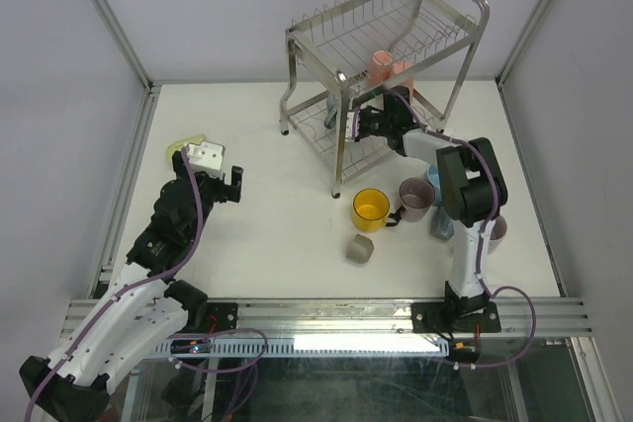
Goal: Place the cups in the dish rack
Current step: Adjust the cup in the dish rack.
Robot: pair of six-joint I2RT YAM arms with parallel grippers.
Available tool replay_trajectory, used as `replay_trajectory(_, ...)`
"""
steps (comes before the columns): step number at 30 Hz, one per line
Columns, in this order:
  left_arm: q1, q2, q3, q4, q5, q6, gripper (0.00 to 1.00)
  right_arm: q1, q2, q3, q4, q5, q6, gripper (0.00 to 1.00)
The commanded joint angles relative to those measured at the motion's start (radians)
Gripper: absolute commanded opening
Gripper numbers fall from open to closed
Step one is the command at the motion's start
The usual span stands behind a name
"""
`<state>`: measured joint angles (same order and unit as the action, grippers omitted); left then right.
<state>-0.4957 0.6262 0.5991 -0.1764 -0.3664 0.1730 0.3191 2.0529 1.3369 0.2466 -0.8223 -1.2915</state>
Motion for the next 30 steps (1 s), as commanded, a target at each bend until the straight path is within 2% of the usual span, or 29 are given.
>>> replay_trajectory(1, 0.012, -0.003, 0.004, 0.031, -0.016, 0.017, 0.86, 0.016, 0.028, 0.085, 0.058, -0.033, 0.094, 0.05)
replay_trajectory(3, 0.012, -0.003, 0.005, 0.030, -0.016, 0.017, 0.86, 0.017, 0.042, 0.094, 0.100, -0.029, 0.094, 0.05)
replay_trajectory(5, 0.014, -0.003, 0.005, 0.030, -0.016, 0.017, 0.85, 0.017, 0.053, 0.098, 0.149, 0.049, 0.201, 0.06)
replay_trajectory(7, 0.014, -0.003, 0.004, 0.029, -0.013, 0.017, 0.86, 0.017, 0.063, 0.103, 0.179, 0.098, 0.233, 0.06)
replay_trajectory(14, 0.019, -0.007, 0.005, 0.029, -0.008, 0.017, 0.86, -0.002, 0.087, 0.135, 0.186, 0.196, 0.238, 0.07)
replay_trajectory(26, 0.022, -0.014, 0.005, 0.028, -0.007, 0.017, 0.86, -0.003, 0.069, 0.142, 0.014, 0.064, 0.082, 0.12)
replay_trajectory(28, 0.022, -0.013, 0.005, 0.028, -0.005, 0.017, 0.86, 0.009, 0.068, 0.147, -0.049, 0.058, 0.016, 0.12)
replay_trajectory(30, 0.022, -0.013, 0.005, 0.027, -0.005, 0.017, 0.86, 0.025, 0.064, 0.148, -0.114, 0.058, 0.016, 0.12)
